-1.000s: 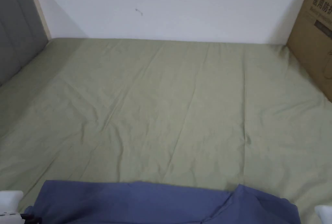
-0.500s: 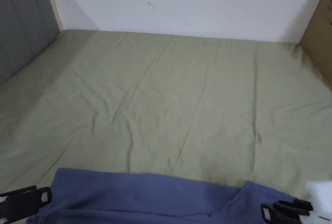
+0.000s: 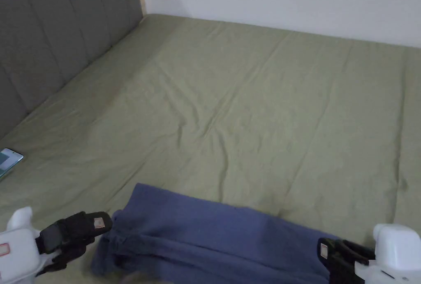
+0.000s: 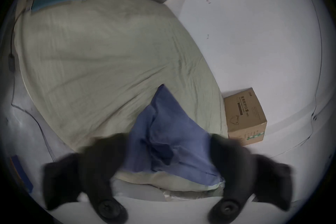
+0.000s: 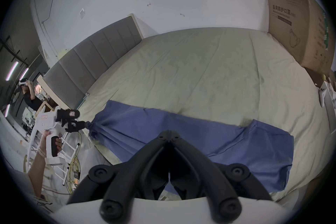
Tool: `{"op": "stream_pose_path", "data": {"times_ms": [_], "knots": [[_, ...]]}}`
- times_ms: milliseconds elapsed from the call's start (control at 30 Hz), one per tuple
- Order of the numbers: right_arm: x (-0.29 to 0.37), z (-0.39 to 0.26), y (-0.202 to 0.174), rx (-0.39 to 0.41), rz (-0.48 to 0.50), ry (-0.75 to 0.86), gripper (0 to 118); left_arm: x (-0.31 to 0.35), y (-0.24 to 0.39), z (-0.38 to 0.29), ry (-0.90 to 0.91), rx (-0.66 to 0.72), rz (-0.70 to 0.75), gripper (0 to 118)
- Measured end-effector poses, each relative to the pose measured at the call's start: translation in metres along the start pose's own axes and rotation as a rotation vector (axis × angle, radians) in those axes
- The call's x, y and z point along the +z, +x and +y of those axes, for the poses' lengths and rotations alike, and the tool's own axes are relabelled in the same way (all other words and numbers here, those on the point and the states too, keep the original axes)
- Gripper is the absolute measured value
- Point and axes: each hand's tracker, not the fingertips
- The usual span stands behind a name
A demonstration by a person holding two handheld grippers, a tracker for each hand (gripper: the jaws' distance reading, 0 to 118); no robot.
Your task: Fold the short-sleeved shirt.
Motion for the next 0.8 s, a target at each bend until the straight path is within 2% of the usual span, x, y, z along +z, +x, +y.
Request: {"op": "stream_pose_path", "data": {"times_ms": [167, 233, 333, 467, 567, 600, 633, 667, 700, 733, 767, 800], "knots": [[-0.009, -0.003, -0.008, 0.019, -0.011, -0.048, 0, -0.028, -0.027, 0.000, -0.043, 0.050, 0.012, 114], [-0.013, -0.003, -0.013, 0.014, -0.002, -0.071, 0, -0.031, -0.031, 0.005, -0.020, 0.095, -0.090, 114], [-0.019, -0.002, -0.017, 0.028, -0.005, -0.087, 0, -0.039, -0.033, 0.013, -0.056, 0.160, -0.148, 114], [-0.028, -0.001, -0.020, 0.020, 0.025, -0.112, 0, -0.061, -0.037, 0.016, -0.138, 0.170, -0.307, 114], [-0.032, -0.002, -0.025, 0.031, 0.040, -0.124, 0, -0.070, -0.037, 0.018, -0.191, 0.175, -0.346, 112], [-0.033, -0.002, -0.026, 0.042, 0.040, -0.126, 0, -0.072, -0.039, 0.020, -0.200, 0.171, -0.337, 107], [-0.033, -0.002, -0.025, 0.047, 0.039, -0.127, 0, -0.072, -0.038, 0.021, -0.217, 0.163, -0.314, 90], [-0.033, -0.003, -0.024, 0.049, 0.037, -0.127, 0, -0.072, -0.037, 0.022, -0.242, 0.154, -0.249, 39], [-0.034, -0.003, -0.023, 0.047, 0.038, -0.128, 0, -0.077, -0.036, 0.021, -0.270, 0.114, -0.159, 7], [-0.034, -0.004, -0.020, 0.040, 0.042, -0.130, 0, -0.081, -0.036, 0.019, -0.301, 0.062, -0.054, 7], [-0.034, -0.004, -0.017, 0.030, 0.042, -0.130, 0, -0.083, -0.043, 0.016, -0.300, 0.075, -0.112, 7], [-0.033, -0.005, -0.015, 0.020, 0.041, -0.126, 0, -0.078, -0.046, 0.016, -0.268, 0.145, -0.214, 7]]}}
